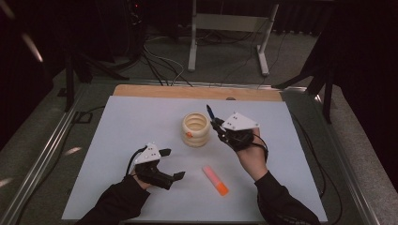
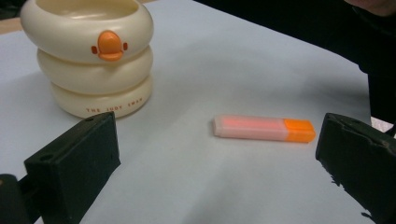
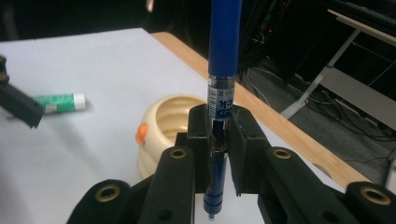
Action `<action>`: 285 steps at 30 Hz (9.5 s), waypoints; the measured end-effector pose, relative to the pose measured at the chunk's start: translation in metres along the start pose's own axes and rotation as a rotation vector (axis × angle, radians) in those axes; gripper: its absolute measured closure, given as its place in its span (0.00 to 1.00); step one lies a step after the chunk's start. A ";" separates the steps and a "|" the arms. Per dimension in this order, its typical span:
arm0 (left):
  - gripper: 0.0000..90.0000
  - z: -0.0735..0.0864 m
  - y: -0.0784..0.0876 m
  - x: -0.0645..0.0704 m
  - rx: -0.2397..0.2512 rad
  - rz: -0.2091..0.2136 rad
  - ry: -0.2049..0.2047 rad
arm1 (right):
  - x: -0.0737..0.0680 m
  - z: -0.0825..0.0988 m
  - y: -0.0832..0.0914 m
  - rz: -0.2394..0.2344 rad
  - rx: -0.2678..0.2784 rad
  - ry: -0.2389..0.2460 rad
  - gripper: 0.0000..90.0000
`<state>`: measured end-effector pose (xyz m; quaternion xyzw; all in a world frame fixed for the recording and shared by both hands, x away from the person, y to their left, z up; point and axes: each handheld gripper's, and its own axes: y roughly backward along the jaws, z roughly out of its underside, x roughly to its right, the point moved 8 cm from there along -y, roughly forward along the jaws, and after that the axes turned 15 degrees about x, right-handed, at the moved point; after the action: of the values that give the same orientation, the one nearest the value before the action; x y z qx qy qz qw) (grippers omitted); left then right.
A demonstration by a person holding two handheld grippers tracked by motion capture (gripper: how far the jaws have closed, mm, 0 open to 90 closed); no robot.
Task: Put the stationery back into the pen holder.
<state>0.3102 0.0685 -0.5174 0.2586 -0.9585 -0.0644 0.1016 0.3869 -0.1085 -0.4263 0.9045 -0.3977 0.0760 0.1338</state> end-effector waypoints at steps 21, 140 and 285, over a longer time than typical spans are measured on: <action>0.00 0.002 0.000 0.003 0.005 0.024 0.008 | 0.012 -0.020 -0.036 0.025 0.052 -0.145 0.88; 0.00 -0.001 0.002 0.004 0.030 0.039 0.029 | -0.013 0.047 0.023 -0.006 -0.036 -0.443 0.05; 0.00 -0.005 -0.001 0.023 -0.134 0.114 -0.300 | -0.069 0.090 0.036 -0.318 -0.400 -0.292 0.71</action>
<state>0.2929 0.0554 -0.5088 0.1839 -0.9695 -0.1602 -0.0223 0.3166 -0.1105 -0.5224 0.9126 -0.2731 -0.1566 0.2609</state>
